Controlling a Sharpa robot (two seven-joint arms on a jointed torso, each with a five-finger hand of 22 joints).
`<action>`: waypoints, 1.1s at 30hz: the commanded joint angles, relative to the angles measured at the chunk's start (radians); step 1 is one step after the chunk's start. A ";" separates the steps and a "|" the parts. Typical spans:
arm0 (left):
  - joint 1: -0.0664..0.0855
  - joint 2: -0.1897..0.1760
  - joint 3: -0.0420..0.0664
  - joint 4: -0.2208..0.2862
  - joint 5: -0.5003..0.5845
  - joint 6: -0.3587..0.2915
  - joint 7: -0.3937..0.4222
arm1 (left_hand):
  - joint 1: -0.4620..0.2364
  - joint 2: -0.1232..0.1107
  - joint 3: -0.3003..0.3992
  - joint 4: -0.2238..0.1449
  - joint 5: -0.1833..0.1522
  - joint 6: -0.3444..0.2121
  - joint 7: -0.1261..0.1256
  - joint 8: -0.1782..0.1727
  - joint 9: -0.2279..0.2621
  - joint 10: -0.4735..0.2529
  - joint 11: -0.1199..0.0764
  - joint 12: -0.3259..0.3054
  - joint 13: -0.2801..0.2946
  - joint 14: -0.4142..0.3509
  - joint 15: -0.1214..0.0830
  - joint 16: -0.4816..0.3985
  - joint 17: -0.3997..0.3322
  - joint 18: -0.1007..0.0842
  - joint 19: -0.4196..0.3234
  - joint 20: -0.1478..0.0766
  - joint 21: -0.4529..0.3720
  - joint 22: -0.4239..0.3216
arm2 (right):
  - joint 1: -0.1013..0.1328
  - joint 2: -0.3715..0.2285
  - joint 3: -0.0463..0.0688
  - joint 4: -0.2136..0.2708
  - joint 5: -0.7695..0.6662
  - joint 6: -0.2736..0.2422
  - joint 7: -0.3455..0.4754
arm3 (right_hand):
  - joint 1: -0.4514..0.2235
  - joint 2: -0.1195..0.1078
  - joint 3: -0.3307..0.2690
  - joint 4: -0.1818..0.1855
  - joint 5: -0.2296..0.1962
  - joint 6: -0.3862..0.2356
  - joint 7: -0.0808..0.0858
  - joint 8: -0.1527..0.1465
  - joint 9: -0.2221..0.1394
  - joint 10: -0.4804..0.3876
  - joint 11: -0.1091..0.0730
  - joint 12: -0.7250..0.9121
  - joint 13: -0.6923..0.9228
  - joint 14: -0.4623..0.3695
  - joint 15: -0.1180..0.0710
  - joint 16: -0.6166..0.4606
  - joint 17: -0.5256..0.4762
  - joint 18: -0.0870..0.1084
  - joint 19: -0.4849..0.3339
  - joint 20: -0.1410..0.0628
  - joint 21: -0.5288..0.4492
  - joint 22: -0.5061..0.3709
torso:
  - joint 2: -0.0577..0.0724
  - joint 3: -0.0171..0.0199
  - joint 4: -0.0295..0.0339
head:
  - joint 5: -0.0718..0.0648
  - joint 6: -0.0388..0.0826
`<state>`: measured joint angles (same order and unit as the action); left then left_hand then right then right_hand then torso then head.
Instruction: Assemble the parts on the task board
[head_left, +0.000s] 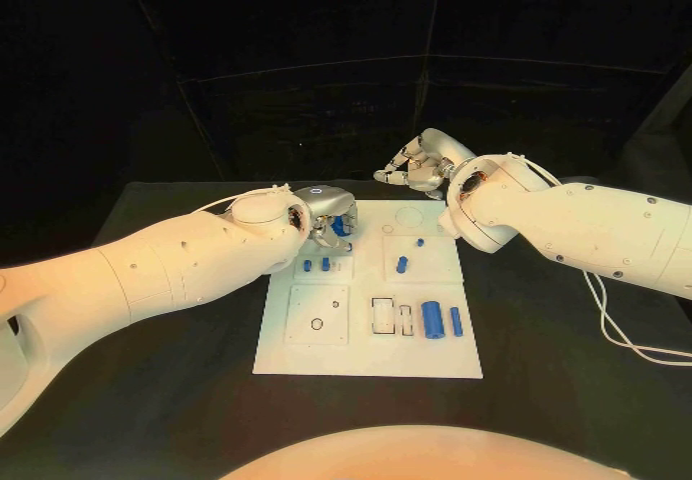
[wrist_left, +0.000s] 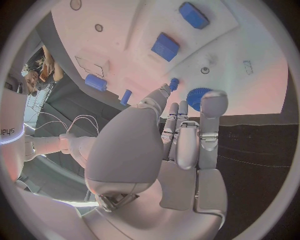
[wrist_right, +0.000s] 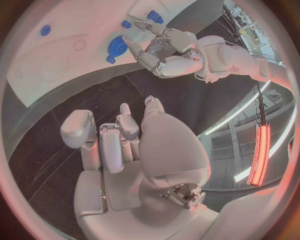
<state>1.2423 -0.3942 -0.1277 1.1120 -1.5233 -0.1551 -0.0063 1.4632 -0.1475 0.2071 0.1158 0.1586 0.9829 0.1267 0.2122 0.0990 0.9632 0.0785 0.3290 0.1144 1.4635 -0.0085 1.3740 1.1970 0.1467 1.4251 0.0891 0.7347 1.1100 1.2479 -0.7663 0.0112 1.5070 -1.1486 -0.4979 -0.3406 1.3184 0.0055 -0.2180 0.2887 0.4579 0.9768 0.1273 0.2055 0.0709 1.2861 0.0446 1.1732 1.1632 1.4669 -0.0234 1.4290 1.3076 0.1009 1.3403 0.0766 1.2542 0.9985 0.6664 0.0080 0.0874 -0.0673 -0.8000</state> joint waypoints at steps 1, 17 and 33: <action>0.001 0.006 0.001 -0.007 -0.017 0.033 -0.004 | 0.010 0.004 0.004 -0.004 -0.005 0.012 -0.002 -0.005 -0.001 0.014 0.000 -0.005 -0.003 0.014 0.000 0.004 0.002 -0.011 0.007 -0.001 0.013 0.006 | 0.002 0.002 0.001 0.000 0.000 -0.003 0.007 | 0.005 0.007 -0.003 -0.004 0.006 0.000 -0.001 0.004 -0.002 -0.003 -0.002 -0.002 -0.001 0.061 -0.009 -0.005 0.060 0.008 -0.005 -0.003 -0.005 -0.002 | 0.000 0.0002 -0.0007 | 0.001 0.000; -0.016 0.034 0.001 -0.043 -0.017 0.054 -0.007 | 0.012 0.009 0.018 -0.006 -0.006 0.036 -0.004 -0.009 -0.002 0.054 -0.002 -0.018 -0.014 0.016 0.001 0.007 -0.002 -0.016 0.012 0.000 0.052 0.034 | 0.002 0.007 0.001 -0.001 0.000 -0.001 0.006 | 0.005 0.007 -0.003 -0.004 0.006 0.000 -0.001 0.004 -0.002 -0.003 -0.002 -0.002 -0.001 0.061 -0.009 -0.005 0.060 0.008 -0.005 -0.003 -0.005 -0.002 | -0.001 0.0006 0.0001 | -0.001 -0.002; -0.028 0.052 0.001 -0.071 -0.017 0.058 -0.008 | 0.018 0.031 0.054 -0.006 -0.005 0.050 -0.005 -0.019 -0.006 0.081 -0.003 -0.040 -0.027 0.018 0.000 0.011 -0.004 -0.018 0.013 0.000 0.075 0.052 | 0.002 0.011 0.001 -0.003 0.000 0.001 0.005 | 0.007 0.008 -0.003 -0.005 0.008 0.000 -0.001 0.004 -0.002 -0.003 -0.002 -0.002 -0.001 0.061 -0.009 -0.005 0.060 0.007 -0.005 -0.003 -0.005 -0.001 | 0.000 0.0003 0.0005 | -0.005 -0.004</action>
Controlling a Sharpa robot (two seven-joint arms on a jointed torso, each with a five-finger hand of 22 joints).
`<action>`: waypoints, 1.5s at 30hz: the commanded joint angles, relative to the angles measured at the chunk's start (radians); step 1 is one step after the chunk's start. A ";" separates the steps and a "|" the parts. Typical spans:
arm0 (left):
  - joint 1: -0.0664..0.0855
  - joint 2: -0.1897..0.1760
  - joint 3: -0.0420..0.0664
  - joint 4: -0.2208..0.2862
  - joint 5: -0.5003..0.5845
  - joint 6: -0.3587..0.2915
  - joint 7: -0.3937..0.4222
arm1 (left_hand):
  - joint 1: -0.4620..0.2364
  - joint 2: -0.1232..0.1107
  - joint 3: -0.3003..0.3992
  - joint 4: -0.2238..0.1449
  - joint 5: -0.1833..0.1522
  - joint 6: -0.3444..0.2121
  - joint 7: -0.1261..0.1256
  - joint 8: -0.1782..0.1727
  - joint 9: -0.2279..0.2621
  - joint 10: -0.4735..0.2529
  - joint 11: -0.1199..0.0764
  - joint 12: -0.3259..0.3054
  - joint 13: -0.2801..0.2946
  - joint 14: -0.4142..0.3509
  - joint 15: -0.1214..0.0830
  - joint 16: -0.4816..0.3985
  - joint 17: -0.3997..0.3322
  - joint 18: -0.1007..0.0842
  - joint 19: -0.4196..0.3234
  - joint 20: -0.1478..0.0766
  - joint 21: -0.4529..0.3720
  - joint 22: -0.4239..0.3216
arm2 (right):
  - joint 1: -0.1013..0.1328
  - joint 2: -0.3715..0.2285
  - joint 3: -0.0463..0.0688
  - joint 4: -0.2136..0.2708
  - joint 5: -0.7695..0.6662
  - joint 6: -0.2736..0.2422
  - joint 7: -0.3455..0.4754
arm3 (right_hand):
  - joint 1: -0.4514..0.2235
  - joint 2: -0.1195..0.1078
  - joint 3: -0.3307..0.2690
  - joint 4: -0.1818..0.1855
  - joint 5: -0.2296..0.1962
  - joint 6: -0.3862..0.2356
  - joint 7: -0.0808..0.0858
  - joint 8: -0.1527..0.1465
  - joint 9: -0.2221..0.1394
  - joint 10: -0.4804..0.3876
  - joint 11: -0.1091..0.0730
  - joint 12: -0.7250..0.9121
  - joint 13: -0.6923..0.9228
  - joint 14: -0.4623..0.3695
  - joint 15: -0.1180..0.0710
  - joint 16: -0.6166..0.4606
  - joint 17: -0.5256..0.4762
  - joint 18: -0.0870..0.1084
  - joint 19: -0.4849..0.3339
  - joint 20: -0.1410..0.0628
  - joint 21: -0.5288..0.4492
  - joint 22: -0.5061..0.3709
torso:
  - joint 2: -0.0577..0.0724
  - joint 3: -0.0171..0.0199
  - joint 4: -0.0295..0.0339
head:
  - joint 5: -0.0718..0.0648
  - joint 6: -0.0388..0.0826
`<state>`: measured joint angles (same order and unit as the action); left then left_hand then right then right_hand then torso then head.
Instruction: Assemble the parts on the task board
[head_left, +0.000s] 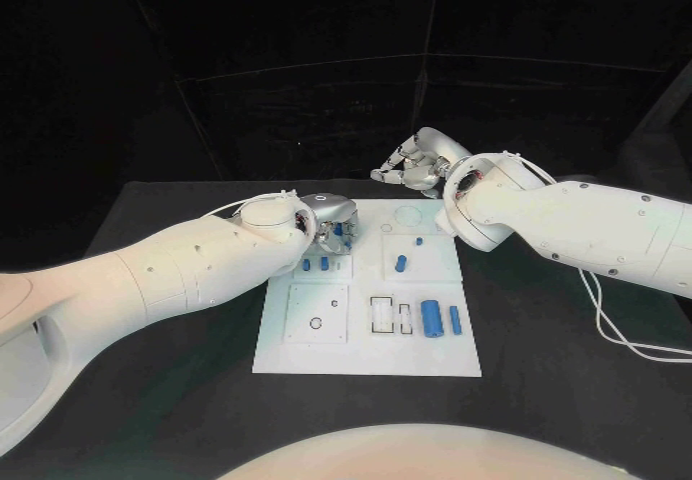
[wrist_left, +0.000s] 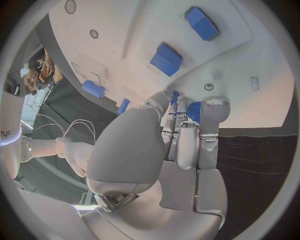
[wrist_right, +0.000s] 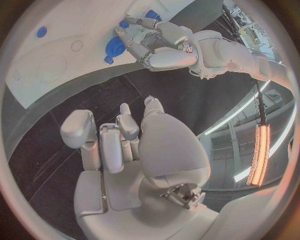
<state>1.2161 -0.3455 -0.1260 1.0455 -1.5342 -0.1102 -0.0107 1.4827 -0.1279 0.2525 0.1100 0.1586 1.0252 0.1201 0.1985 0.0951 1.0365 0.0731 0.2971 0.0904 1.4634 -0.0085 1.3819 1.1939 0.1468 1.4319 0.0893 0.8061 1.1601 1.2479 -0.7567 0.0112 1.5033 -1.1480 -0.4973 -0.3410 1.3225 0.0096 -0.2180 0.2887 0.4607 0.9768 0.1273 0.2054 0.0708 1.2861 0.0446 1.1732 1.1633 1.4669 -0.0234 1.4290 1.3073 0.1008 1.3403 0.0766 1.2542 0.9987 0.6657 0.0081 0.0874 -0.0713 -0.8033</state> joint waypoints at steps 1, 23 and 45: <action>-0.003 0.005 0.000 -0.007 -0.006 0.015 -0.005 | 0.002 0.017 0.017 -0.001 -0.006 0.009 0.002 -0.007 -0.002 0.011 0.002 -0.011 -0.005 0.018 -0.001 0.004 -0.002 -0.019 0.006 -0.001 0.007 0.004 | 0.002 0.002 0.001 0.001 0.000 0.000 0.005 | 0.003 0.004 -0.003 -0.005 0.005 0.000 -0.001 0.004 -0.002 -0.003 -0.002 -0.002 -0.001 0.061 -0.009 -0.005 0.060 0.007 -0.005 -0.003 -0.005 -0.001 | 0.000 0.0006 0.0006 | -0.001 -0.001; -0.011 -0.012 0.001 0.014 -0.003 -0.045 0.019 | 0.019 0.031 0.139 -0.055 -0.031 0.052 0.009 -0.028 -0.002 0.104 -0.008 -0.061 -0.009 0.019 -0.008 0.013 -0.007 -0.030 0.014 -0.009 0.094 0.067 | 0.002 0.002 0.001 0.000 0.000 -0.001 0.007 | 0.004 0.004 -0.003 -0.004 0.006 0.000 -0.001 0.004 -0.002 -0.002 -0.002 0.000 0.001 0.061 -0.009 -0.004 0.060 0.007 -0.005 -0.003 -0.005 -0.001 | -0.001 -0.0008 0.0019 | -0.003 -0.001; -0.003 -0.173 0.086 0.163 0.066 -0.021 0.015 | -0.017 -0.001 0.153 -0.060 -0.033 0.059 0.008 -0.042 -0.003 0.119 -0.006 -0.089 -0.009 0.020 -0.007 0.012 -0.016 -0.035 0.020 -0.008 0.128 0.090 | 0.002 -0.008 0.001 -0.008 0.000 -0.007 0.011 | 0.004 0.005 -0.004 -0.004 0.007 0.000 -0.001 0.005 -0.002 -0.004 -0.002 -0.003 -0.002 0.060 -0.009 -0.006 0.058 0.008 -0.007 -0.003 -0.008 -0.006 | -0.001 -0.0008 0.0068 | -0.003 0.000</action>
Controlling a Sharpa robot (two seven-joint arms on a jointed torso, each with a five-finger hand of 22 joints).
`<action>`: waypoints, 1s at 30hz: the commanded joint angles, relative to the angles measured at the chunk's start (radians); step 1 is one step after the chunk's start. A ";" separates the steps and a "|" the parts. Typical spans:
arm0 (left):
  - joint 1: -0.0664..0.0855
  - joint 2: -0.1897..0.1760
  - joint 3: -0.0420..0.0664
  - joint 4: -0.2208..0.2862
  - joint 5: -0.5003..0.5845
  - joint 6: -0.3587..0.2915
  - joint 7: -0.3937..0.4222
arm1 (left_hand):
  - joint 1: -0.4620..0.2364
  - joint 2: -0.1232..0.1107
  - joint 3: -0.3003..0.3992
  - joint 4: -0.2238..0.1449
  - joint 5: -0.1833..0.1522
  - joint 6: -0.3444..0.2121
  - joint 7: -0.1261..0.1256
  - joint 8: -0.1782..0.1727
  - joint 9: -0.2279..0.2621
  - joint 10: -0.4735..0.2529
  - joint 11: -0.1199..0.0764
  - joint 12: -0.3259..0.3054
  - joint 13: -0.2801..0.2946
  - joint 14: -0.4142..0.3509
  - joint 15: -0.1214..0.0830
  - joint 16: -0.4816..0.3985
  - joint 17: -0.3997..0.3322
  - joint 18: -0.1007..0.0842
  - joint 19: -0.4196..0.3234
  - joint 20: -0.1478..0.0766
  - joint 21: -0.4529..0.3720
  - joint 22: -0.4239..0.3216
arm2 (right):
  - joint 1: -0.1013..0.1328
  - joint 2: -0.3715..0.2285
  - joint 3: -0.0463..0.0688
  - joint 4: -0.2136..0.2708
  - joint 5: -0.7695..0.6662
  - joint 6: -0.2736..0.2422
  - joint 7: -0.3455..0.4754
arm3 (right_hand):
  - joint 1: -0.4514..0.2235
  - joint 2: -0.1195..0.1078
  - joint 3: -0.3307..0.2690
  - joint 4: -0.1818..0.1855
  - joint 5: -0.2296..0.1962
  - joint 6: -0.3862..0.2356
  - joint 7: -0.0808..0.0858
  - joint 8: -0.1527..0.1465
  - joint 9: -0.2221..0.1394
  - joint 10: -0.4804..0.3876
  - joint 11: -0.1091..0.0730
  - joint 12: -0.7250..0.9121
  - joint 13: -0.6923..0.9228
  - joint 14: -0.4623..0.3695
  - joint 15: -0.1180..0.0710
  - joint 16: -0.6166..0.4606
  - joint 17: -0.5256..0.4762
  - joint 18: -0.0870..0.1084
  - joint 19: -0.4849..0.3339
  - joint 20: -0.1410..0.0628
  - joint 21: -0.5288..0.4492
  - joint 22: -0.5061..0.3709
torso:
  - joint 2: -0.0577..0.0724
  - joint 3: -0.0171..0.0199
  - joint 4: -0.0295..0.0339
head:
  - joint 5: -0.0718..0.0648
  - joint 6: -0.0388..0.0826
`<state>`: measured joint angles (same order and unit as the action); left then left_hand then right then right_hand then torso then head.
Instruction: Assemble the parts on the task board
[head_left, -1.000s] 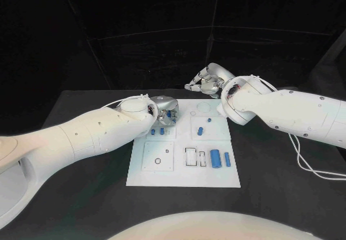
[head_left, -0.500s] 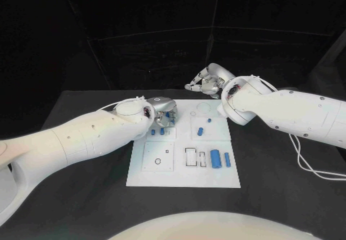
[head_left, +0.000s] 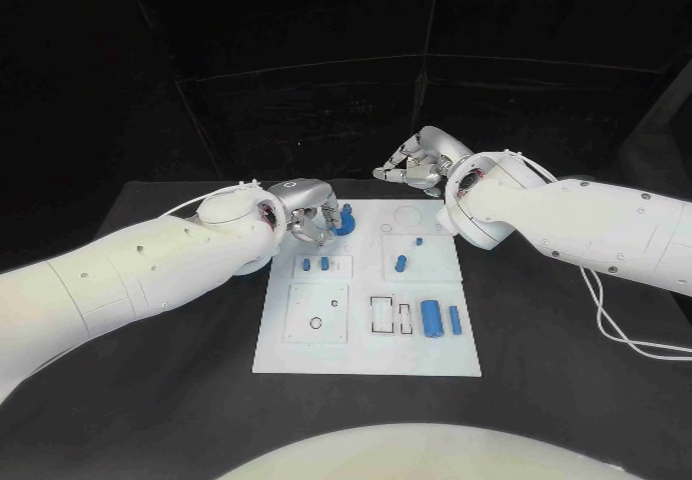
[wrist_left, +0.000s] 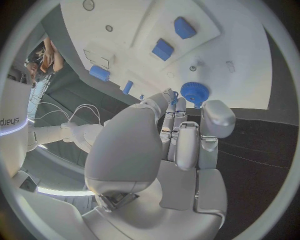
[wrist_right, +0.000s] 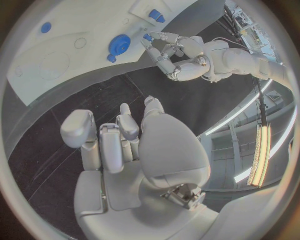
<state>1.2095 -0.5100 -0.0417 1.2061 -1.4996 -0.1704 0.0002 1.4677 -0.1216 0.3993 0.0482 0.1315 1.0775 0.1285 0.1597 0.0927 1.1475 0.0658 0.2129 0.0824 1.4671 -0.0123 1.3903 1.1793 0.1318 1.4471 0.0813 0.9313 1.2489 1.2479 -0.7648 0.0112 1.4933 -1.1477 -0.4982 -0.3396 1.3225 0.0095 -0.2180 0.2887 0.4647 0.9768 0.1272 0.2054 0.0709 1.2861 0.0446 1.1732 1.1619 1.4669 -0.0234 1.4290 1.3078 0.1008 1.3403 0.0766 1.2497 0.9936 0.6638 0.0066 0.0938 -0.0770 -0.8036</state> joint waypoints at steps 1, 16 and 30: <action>0.003 -0.013 0.003 0.001 0.032 0.050 0.001 | -0.004 -0.009 0.007 0.002 -0.006 0.007 0.000 -0.003 -0.001 0.009 0.001 -0.006 -0.001 0.016 -0.003 0.003 -0.003 -0.020 0.005 0.000 0.003 0.001 | 0.002 0.000 0.001 0.002 -0.001 -0.006 0.010 | 0.004 0.005 -0.004 -0.004 0.003 0.000 -0.001 0.005 -0.002 -0.004 -0.002 -0.003 -0.001 0.060 -0.009 -0.006 0.057 0.008 -0.007 -0.003 -0.003 -0.001 | 0.001 0.0011 -0.0012 | 0.004 0.000; 0.004 -0.011 0.003 -0.058 0.036 0.124 -0.016 | -0.024 -0.018 0.003 0.009 -0.007 0.010 -0.002 -0.007 -0.001 0.014 0.001 -0.014 0.000 0.015 -0.003 0.001 -0.008 -0.019 0.004 0.000 0.002 0.002 | 0.002 0.003 0.001 0.001 -0.001 -0.004 0.011 | 0.004 0.005 -0.004 -0.004 0.003 0.000 -0.001 0.005 -0.002 -0.004 -0.002 -0.003 -0.001 0.060 -0.009 -0.006 0.057 0.008 -0.007 -0.003 -0.003 -0.001 | 0.001 0.0016 -0.0044 | 0.009 -0.002; 0.003 0.006 0.000 -0.076 0.036 0.140 -0.012 | -0.026 -0.018 0.003 0.009 -0.007 0.010 -0.002 -0.007 -0.001 0.015 0.000 -0.015 0.000 0.014 -0.004 0.000 -0.010 -0.019 0.004 0.000 0.001 0.002 | 0.002 0.006 0.001 0.003 -0.001 -0.003 0.010 | 0.004 0.005 -0.004 -0.003 0.004 0.000 -0.001 0.005 -0.002 -0.004 -0.002 -0.003 0.000 0.060 -0.009 -0.007 0.056 0.009 -0.007 -0.003 -0.004 -0.002 | 0.001 0.0013 -0.0034 | 0.009 -0.002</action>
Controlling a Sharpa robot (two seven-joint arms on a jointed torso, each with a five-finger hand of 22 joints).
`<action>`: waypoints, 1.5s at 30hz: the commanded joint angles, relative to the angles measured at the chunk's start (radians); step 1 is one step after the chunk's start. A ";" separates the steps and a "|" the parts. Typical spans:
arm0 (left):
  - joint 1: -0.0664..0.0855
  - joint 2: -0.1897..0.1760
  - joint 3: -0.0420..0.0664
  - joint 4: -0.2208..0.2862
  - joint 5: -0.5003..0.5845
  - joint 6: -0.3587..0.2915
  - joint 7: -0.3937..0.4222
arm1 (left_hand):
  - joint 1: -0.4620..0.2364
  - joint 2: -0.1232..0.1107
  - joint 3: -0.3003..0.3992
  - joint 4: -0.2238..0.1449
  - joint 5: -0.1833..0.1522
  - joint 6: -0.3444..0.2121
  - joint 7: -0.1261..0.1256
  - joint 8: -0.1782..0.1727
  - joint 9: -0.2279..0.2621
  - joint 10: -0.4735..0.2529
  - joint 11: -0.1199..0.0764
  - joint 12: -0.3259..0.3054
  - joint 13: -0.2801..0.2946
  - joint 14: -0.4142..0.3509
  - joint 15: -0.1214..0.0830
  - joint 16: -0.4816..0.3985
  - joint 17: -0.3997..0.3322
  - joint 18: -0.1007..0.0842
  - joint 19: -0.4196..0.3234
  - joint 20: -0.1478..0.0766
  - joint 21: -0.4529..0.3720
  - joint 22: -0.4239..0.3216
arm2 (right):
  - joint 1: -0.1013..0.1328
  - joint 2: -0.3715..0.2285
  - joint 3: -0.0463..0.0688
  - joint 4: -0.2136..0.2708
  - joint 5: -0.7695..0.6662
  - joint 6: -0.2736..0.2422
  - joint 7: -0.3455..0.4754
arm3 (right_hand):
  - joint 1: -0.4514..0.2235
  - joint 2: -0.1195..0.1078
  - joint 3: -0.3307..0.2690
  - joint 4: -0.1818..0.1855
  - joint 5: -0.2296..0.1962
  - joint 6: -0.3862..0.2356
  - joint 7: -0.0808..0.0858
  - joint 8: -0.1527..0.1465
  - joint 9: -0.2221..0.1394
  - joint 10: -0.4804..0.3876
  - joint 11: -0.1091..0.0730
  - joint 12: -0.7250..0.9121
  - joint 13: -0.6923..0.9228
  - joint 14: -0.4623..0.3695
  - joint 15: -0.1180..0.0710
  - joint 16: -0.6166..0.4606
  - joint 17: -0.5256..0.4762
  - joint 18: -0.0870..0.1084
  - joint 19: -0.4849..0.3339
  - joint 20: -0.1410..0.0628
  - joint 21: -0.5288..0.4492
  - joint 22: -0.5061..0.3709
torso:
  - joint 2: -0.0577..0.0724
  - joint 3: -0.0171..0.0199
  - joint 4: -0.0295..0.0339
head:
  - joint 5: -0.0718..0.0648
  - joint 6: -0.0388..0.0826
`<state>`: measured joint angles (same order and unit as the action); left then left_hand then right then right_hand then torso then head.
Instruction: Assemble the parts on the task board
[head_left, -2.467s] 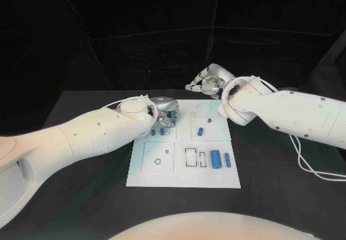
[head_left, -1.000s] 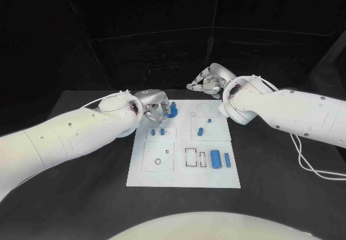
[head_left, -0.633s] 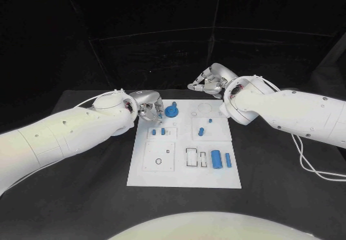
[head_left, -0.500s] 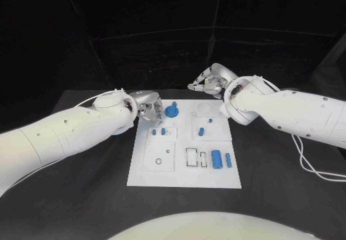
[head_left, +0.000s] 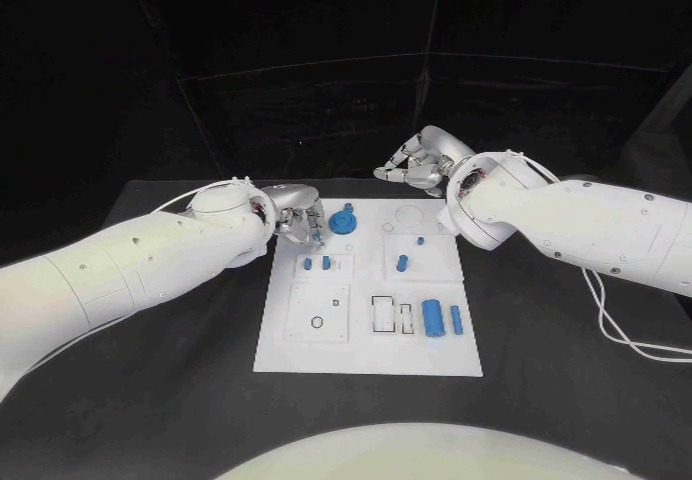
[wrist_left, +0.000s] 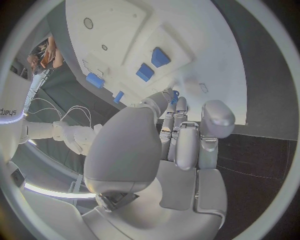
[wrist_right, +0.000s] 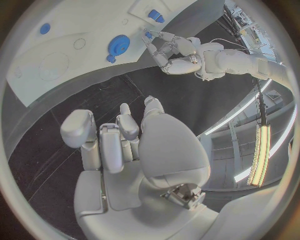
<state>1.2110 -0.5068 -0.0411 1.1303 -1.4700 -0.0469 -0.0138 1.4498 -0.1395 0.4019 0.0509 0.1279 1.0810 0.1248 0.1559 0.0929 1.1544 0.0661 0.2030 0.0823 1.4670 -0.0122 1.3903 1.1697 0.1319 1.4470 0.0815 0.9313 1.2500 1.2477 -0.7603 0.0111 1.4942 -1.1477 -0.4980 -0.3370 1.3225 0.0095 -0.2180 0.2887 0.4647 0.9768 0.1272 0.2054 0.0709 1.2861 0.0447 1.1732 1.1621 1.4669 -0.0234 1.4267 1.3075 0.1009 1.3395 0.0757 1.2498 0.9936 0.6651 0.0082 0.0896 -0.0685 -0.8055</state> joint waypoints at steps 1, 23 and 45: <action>0.001 0.004 -0.001 0.001 0.006 0.016 0.003 | -0.008 -0.001 0.000 0.007 -0.004 0.007 0.002 -0.004 -0.001 0.008 0.000 -0.005 0.000 0.014 -0.004 0.000 -0.001 -0.019 0.004 0.000 0.001 0.001 | 0.002 0.001 0.001 0.002 -0.001 -0.004 0.008 | 0.004 0.005 -0.004 -0.003 0.004 0.000 -0.001 0.005 -0.002 -0.004 -0.002 -0.003 -0.001 0.060 -0.009 -0.005 0.057 0.008 -0.006 -0.003 -0.004 -0.002 | -0.001 -0.0003 0.0006 | 0.000 0.000; -0.001 0.018 -0.007 -0.003 0.006 0.018 -0.004 | -0.012 -0.003 -0.001 0.007 -0.004 0.009 0.001 -0.005 -0.001 0.012 -0.001 -0.008 0.002 0.013 -0.004 -0.001 -0.004 -0.019 0.003 0.000 0.002 0.003 | 0.002 0.005 0.001 0.000 -0.001 -0.002 0.008 | 0.004 0.005 -0.004 -0.003 0.004 0.000 -0.001 0.005 -0.002 -0.004 -0.002 -0.003 -0.001 0.060 -0.009 -0.005 0.057 0.008 -0.006 -0.003 -0.004 -0.002 | 0.000 0.0001 -0.0001 | 0.000 -0.003; -0.001 0.025 -0.019 -0.010 0.012 0.070 -0.027 | -0.030 -0.013 -0.010 0.012 -0.007 0.002 0.001 -0.015 -0.003 0.004 0.002 -0.024 0.002 0.010 -0.003 -0.004 -0.013 -0.018 0.000 0.001 -0.004 0.002 | 0.002 0.006 0.001 0.001 -0.001 0.002 0.006 | 0.004 0.005 -0.004 -0.003 0.004 0.000 -0.001 0.005 -0.002 -0.004 -0.002 -0.003 -0.001 0.060 -0.009 -0.005 0.057 0.008 -0.006 -0.003 -0.004 -0.002 | 0.000 -0.0003 0.0012 | -0.002 -0.004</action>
<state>1.2093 -0.4816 -0.0586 1.1187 -1.4659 -0.0014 -0.0362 1.4291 -0.1502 0.3946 0.0581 0.1245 1.0808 0.1246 0.1471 0.0909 1.1614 0.0661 0.1845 0.0829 1.4670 -0.0122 1.3903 1.1575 0.1319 1.4466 0.0819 0.9313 1.2517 1.2477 -0.7548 0.0111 1.4936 -1.1476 -0.4971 -0.3366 1.3225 0.0095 -0.2179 0.2887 0.4647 0.9768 0.1273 0.2054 0.0709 1.2861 0.0446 1.1732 1.1623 1.4669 -0.0234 1.4256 1.3073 0.1008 1.3366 0.0728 1.2498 0.9931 0.6649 0.0081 0.0901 -0.0705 -0.8093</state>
